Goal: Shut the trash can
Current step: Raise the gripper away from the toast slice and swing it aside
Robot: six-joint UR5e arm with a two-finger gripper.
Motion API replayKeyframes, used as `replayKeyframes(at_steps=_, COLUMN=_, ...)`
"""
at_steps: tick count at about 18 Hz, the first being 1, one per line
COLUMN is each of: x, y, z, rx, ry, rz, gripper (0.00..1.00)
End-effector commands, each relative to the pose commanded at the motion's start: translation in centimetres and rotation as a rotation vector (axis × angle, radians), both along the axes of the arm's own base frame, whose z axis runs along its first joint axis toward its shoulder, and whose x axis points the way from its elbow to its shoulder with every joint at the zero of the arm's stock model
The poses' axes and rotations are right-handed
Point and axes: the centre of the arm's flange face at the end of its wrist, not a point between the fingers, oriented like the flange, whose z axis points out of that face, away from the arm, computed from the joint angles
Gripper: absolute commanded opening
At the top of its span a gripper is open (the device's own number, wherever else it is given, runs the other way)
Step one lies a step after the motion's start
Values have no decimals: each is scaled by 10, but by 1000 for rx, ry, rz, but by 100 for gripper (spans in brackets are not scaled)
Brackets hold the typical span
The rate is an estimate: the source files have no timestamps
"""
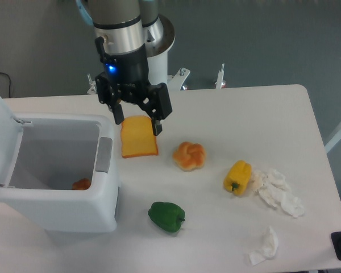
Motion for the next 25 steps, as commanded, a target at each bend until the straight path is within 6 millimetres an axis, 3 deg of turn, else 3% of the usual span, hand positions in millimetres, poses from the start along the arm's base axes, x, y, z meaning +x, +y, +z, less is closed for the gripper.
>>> replayKeyframes(at_steps=7, x=3, y=-5, z=12, rx=27, ry=15, rz=10, gripper=100)
replayKeyframes(at_steps=13, x=20, y=-13, z=52, rx=132, ry=52, rz=19, gripper=100)
replayKeyframes(at_steps=19, x=66, y=-30, z=100, rx=349, ry=-96, rz=45, gripper=100)
replayKeyframes(at_steps=25, x=134, y=-21, z=135, rx=563, ry=-471, rz=-19, gripper=100)
